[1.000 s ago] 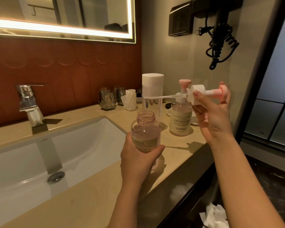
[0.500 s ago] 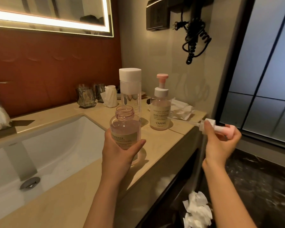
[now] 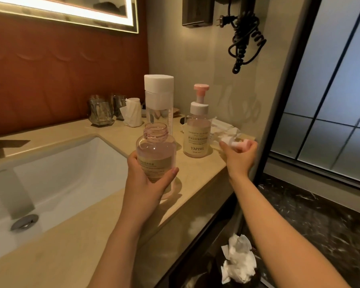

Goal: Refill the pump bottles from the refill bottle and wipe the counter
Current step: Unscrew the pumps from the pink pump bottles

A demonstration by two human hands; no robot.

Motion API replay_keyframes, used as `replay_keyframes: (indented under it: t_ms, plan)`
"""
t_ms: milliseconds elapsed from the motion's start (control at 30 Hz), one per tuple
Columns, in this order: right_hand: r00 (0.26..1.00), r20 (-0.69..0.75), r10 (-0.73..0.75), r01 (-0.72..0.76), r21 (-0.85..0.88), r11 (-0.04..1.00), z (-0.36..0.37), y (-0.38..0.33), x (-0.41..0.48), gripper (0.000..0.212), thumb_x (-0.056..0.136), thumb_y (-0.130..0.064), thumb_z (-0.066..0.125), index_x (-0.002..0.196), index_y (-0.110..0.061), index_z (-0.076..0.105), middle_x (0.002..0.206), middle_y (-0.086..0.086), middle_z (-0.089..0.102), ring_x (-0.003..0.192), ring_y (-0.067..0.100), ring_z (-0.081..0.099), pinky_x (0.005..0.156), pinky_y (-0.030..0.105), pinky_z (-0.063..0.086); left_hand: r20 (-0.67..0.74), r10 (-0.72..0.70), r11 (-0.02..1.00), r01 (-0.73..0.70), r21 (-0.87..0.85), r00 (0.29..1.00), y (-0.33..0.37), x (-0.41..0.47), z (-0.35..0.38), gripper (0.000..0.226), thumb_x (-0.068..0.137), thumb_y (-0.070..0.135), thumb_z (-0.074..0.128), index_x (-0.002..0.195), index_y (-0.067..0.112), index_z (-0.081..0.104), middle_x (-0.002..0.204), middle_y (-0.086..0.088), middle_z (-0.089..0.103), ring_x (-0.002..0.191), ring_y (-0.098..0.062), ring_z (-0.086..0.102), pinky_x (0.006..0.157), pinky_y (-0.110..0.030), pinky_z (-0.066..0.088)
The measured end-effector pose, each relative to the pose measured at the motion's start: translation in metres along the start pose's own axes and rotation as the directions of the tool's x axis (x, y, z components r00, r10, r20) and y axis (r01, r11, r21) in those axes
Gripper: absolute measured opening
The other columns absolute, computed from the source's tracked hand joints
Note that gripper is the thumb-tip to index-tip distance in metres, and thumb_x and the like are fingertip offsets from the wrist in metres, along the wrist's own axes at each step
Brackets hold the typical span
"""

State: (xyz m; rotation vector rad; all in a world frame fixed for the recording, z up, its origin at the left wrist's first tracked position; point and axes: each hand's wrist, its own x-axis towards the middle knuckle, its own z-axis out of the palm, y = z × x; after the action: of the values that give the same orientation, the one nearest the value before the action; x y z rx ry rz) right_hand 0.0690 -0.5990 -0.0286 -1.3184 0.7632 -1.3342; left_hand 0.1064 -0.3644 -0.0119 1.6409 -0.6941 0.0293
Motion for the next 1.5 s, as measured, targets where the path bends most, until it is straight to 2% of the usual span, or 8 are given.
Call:
replay_keyframes:
  t_ms: [267,400,567,800,933,1100,1300,1500]
  plan:
    - [0.977,0.206,0.045,0.025,-0.325,0.945,0.014,0.006,0.020,0.053,0.072,-0.048,0.072,0.110,-0.027,0.041,0.113,0.002,0.053,0.113,0.028,0.049,0.096,0.049,0.043,-0.020,-0.015,1.000,0.015,0.017,1.000,-0.001,0.002,0.002,0.077,0.068,0.038,0.076,0.125,0.033,0.025,0.113,0.020,0.043,0.103,-0.001,0.045,0.082,-0.014,0.037]
    - [0.970,0.241,0.040,0.072,-0.435,0.898,0.015,0.005,0.013,0.048,0.089,-0.040,0.057,0.130,-0.023,0.038,0.127,0.011,0.046,0.128,0.030,0.033,0.107,0.042,0.032,-0.026,-0.008,1.000,0.008,0.023,1.000,-0.001,0.001,0.000,0.074,0.068,0.037,0.077,0.120,0.037,0.024,0.103,0.031,0.039,0.091,0.014,0.045,0.072,-0.006,0.035]
    - [0.949,0.313,0.033,0.155,-0.556,0.817,0.015,0.009,0.010,0.058,0.094,-0.041,0.044,0.145,-0.029,0.018,0.145,0.012,0.034,0.137,0.028,0.014,0.109,0.044,0.018,-0.023,-0.012,1.000,0.012,0.023,1.000,0.000,0.001,0.001,0.075,0.068,0.037,0.076,0.123,0.035,0.026,0.107,0.024,0.042,0.094,0.005,0.047,0.073,-0.006,0.035]
    - [0.919,0.386,0.080,0.186,-0.605,0.774,0.003,0.008,0.010,0.070,0.093,-0.049,0.042,0.149,-0.037,0.001,0.151,0.006,0.018,0.139,0.026,0.006,0.109,0.048,0.015,-0.030,-0.019,0.999,0.019,0.030,0.999,0.000,0.000,0.000,0.073,0.067,0.039,0.076,0.120,0.038,0.025,0.101,0.034,0.038,0.088,0.019,0.042,0.069,-0.006,0.036]
    - [0.897,0.434,0.085,0.251,-0.658,0.710,0.002,0.012,0.014,0.065,0.095,-0.052,0.033,0.148,-0.037,-0.003,0.158,-0.002,0.007,0.143,0.027,-0.007,0.114,0.050,-0.001,-0.033,-0.017,0.999,0.018,0.038,0.999,0.000,0.000,0.000,0.073,0.068,0.038,0.076,0.120,0.037,0.025,0.100,0.034,0.039,0.086,0.023,0.043,0.068,-0.006,0.037]
    - [0.834,0.539,0.117,0.408,-0.745,0.527,0.013,0.011,0.014,0.058,0.095,-0.058,0.016,0.148,-0.041,-0.003,0.157,-0.010,-0.012,0.141,0.029,-0.022,0.110,0.053,-0.014,-0.042,-0.023,0.999,0.025,0.048,0.999,0.001,-0.001,0.000,0.073,0.068,0.039,0.076,0.119,0.038,0.023,0.099,0.036,0.036,0.086,0.021,0.040,0.069,-0.005,0.034]
    - [0.833,0.543,0.106,0.418,-0.743,0.523,0.014,0.011,0.015,0.054,0.097,-0.055,0.020,0.147,-0.045,0.001,0.157,-0.011,-0.010,0.141,0.030,-0.021,0.110,0.052,-0.013,-0.030,-0.031,0.999,0.032,0.036,0.999,0.003,-0.002,0.000,0.082,0.064,0.043,0.075,0.129,0.031,0.027,0.113,0.020,0.042,0.102,-0.001,0.044,0.079,-0.012,0.036]
    - [0.854,0.504,0.132,0.370,-0.765,0.527,0.010,0.015,0.026,0.063,0.090,-0.064,0.010,0.148,-0.040,0.010,0.157,-0.013,-0.003,0.143,0.029,-0.014,0.113,0.055,-0.009,-0.021,-0.031,0.999,0.031,0.018,0.999,0.004,-0.003,-0.001,0.078,0.060,0.047,0.073,0.121,0.037,0.025,0.110,0.021,0.042,0.104,-0.003,0.044,0.074,-0.007,0.034]
